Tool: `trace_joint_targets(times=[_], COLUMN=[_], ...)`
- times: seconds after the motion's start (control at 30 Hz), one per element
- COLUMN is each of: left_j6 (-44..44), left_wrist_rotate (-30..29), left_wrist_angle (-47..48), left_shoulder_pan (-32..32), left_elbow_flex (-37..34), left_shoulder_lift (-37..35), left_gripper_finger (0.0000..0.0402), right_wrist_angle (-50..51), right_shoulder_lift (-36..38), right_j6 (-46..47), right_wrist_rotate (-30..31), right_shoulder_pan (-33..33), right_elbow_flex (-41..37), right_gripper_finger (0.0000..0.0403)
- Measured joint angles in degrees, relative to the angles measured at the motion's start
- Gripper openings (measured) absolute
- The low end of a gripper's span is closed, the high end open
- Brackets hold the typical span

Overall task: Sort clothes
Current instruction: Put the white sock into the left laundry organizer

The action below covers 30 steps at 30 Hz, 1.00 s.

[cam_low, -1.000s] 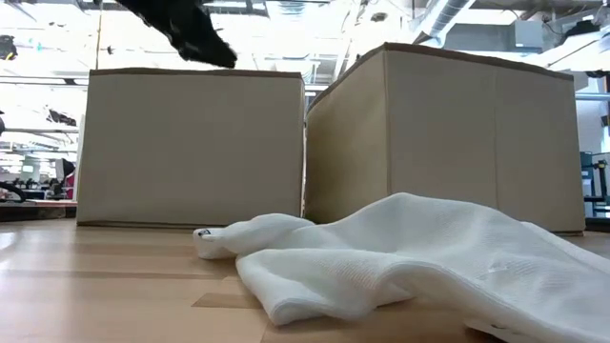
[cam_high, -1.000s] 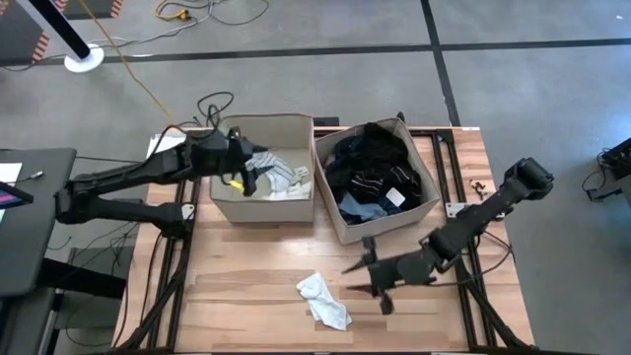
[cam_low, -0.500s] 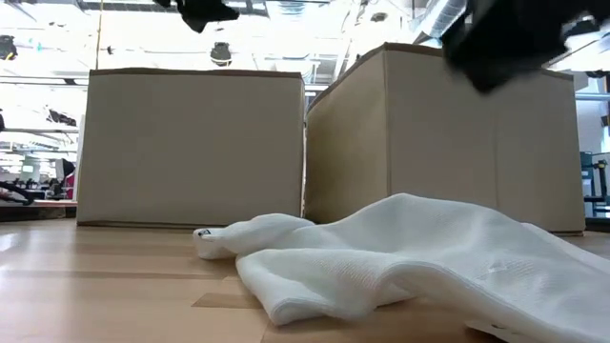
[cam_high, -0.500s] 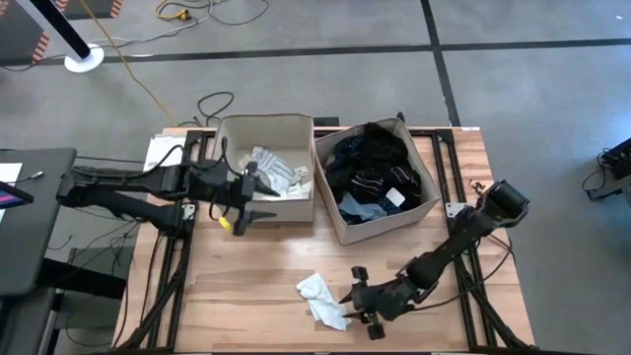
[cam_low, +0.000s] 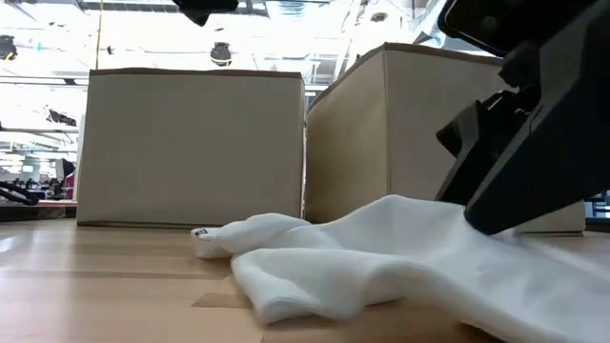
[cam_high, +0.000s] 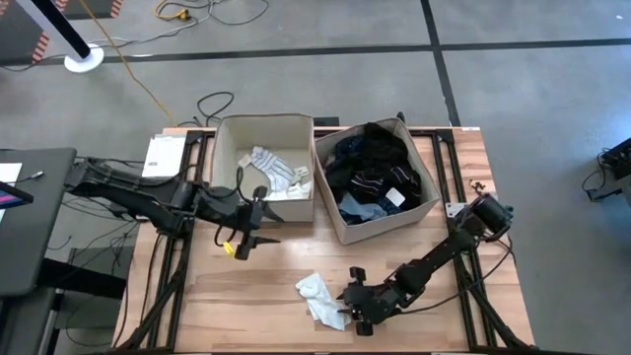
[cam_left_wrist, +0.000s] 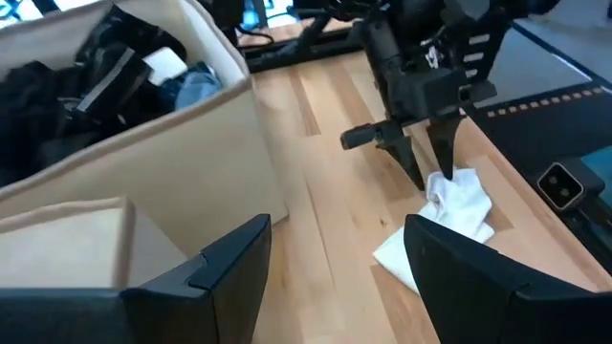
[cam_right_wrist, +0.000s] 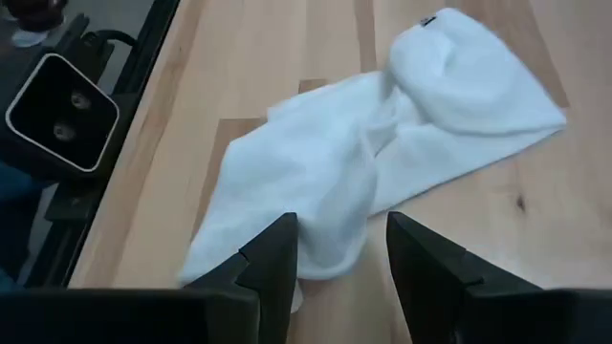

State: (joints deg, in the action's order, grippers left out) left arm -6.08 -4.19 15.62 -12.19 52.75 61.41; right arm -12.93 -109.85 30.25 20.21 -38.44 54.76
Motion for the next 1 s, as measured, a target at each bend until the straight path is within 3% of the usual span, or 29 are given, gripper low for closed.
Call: trace_joint_targets(times=[0.17, 0.4, 1.0], left_j6=[0.13, 0.34, -2.45], left_wrist_rotate=[-0.74, -1.0, 2.71], left_wrist_angle=[-0.13, 0.01, -6.36], left_shoulder_pan=[-1.06, -1.54, -3.93], left_elbow_flex=[-0.01, -0.02, -0.02], left_shoulder_lift=[1.66, 1.52, 1.42], left_gripper_finger=[0.0233, 0.0233, 0.0233], right_wrist_angle=[-1.33, -3.77, 5.23], right_shoulder_lift=[-1.26, 1.1, 19.28], right_j6=[-0.12, -8.07, -30.68], right_wrist_rotate=[-0.14, 0.93, 7.51], right_shoulder_pan=[0.34, -1.32, 0.44], right_elbow_flex=[0.0, 0.73, 8.59], right_gripper_finger=[0.0142, 0.0015, 0.0001])
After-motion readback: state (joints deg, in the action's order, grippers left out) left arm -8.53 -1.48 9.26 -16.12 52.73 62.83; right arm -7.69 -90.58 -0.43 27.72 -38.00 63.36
